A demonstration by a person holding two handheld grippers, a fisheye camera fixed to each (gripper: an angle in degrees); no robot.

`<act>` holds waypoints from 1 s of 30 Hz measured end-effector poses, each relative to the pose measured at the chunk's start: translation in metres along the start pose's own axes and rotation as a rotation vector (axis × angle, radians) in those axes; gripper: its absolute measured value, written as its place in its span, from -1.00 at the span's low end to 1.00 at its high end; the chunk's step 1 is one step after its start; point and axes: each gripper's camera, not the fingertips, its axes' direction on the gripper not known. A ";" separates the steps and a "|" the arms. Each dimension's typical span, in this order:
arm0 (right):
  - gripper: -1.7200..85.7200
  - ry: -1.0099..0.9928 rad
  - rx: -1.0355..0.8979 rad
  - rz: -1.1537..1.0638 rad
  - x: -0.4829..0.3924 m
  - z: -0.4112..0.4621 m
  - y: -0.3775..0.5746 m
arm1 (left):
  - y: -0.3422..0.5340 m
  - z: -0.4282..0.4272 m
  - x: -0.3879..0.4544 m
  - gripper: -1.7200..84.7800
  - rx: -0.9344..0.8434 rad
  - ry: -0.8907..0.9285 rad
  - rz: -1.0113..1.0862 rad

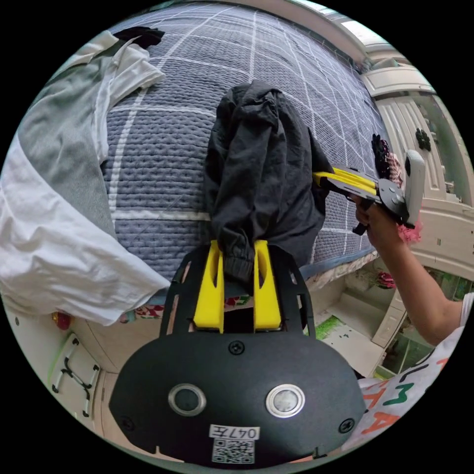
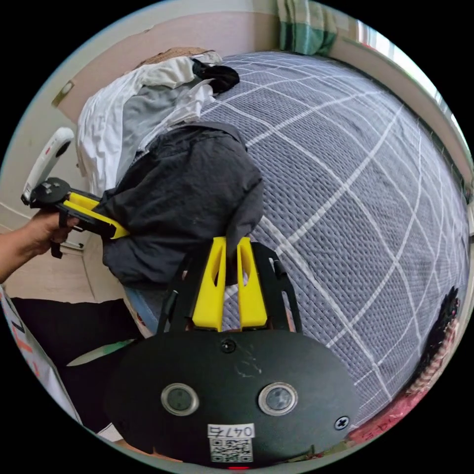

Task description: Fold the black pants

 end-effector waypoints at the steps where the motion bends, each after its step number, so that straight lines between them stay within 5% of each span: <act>1: -0.94 0.015 0.002 -0.008 -0.005 -0.004 0.000 | 0.000 -0.008 0.010 -0.79 0.001 -0.030 0.010; 17: -0.95 0.280 0.168 0.120 -0.050 -0.214 0.082 | -0.021 -0.168 0.182 -0.86 0.073 -0.033 0.254; 30: -0.95 0.662 0.220 0.414 0.140 -0.418 0.355 | -0.125 -0.176 0.626 -0.86 0.116 0.094 0.712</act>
